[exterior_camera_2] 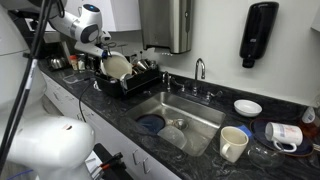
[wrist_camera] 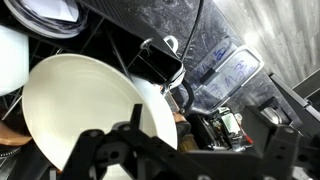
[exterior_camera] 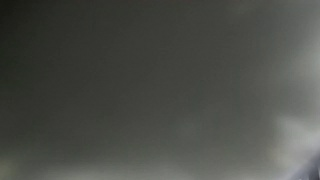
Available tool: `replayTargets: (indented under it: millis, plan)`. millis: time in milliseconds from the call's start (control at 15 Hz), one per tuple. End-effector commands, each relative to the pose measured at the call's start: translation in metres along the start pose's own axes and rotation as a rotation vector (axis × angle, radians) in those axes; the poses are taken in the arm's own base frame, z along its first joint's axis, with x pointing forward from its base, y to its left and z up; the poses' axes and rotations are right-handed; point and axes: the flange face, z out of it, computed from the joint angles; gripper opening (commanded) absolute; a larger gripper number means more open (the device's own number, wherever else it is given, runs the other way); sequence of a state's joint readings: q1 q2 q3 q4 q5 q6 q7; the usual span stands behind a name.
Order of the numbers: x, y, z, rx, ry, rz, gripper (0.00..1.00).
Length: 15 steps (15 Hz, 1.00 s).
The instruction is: Remove the beige plate from the dish rack and place it in the sink
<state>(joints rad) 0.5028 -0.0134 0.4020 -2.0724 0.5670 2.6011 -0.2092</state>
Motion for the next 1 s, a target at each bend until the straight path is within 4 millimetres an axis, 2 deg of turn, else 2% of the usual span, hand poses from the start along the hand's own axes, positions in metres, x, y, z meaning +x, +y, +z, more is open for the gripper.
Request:
replayTargets:
  millis: [0,400,933]
  plan:
    - [0.018,0.001,0.021,0.042,-0.022,-0.031,1.0]
    - [0.035,-0.005,0.039,0.091,-0.043,-0.08,1.0]
    - [0.054,0.005,0.049,0.038,-0.018,-0.15,1.0]
